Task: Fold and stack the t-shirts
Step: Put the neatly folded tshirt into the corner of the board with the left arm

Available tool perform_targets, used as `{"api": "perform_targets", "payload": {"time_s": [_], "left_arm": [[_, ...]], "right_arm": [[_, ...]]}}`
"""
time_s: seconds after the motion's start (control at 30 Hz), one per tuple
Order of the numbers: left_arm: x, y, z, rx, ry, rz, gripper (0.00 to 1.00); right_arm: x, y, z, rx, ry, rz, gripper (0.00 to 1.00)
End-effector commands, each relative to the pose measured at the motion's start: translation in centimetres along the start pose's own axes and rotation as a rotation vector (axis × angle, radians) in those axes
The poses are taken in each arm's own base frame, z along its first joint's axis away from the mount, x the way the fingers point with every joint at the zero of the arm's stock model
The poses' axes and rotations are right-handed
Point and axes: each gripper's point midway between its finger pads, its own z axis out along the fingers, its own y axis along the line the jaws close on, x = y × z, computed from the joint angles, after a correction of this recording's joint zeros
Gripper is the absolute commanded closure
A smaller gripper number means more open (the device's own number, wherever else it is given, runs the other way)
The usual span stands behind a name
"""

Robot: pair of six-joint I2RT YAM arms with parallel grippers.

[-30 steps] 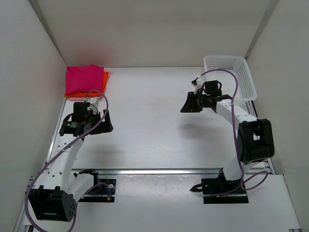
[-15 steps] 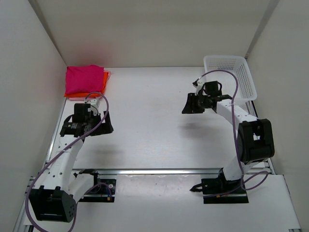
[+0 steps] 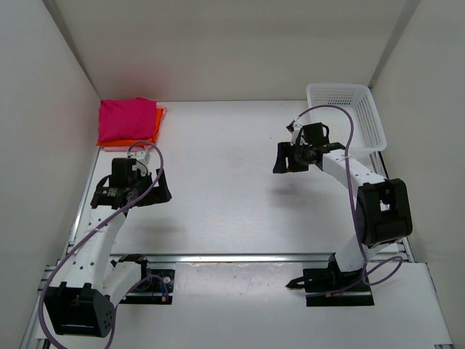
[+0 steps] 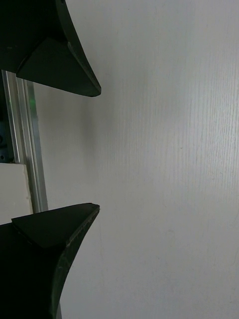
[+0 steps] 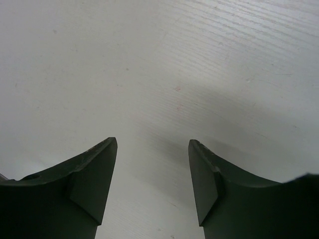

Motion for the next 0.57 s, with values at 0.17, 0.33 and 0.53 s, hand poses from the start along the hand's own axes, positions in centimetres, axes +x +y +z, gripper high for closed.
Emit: {"api": "perform_targets", "payload": {"time_s": [0.17,0.33,0.53], "left_arm": [[-0.73,-0.52,-0.42,0.027,-0.042,0.001,0.01],[-0.71,-0.34,-0.36,0.023,-0.045,-0.009,0.01],[-0.45,-0.49,-0.28,0.029,-0.037,-0.011,0.01]], "right_arm": [[-2.60,0.29,-1.56,0.002,-0.097,-0.050,0.42],[-2.66,0.56,-1.82,-0.007,-0.103,-0.056,0.41],[-2.62,-0.20,-1.73,0.047,-0.084,-0.061,0.40]]}}
